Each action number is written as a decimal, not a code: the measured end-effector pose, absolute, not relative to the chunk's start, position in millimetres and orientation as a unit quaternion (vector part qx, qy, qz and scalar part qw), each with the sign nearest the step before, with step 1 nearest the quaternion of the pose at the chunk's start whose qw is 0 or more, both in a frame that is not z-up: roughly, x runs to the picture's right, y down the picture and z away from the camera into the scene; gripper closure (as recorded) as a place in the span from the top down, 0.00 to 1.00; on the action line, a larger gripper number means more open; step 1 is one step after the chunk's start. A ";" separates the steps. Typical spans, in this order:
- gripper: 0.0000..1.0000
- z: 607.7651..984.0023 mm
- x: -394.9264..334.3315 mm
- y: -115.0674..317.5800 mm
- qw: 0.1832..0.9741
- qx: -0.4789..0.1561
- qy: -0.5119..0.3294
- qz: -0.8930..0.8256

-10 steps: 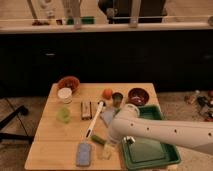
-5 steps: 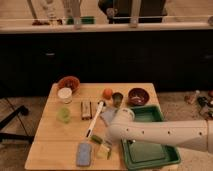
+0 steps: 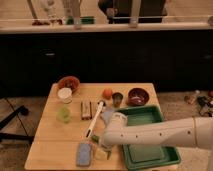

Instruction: Place pepper in plastic cup

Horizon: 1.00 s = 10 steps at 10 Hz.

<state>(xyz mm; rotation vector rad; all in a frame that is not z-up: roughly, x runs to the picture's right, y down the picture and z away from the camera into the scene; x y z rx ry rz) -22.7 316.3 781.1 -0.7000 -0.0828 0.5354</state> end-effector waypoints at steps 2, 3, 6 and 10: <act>0.36 782.3 -24.2 317.9 0.904 -0.340 -0.041 0.257; 0.28 781.1 -23.3 316.8 0.904 -0.340 -0.040 0.257; 0.01 777.5 -20.9 311.5 0.904 -0.340 -0.038 0.258; 0.00 776.8 -20.0 313.1 0.904 -0.340 -0.038 0.257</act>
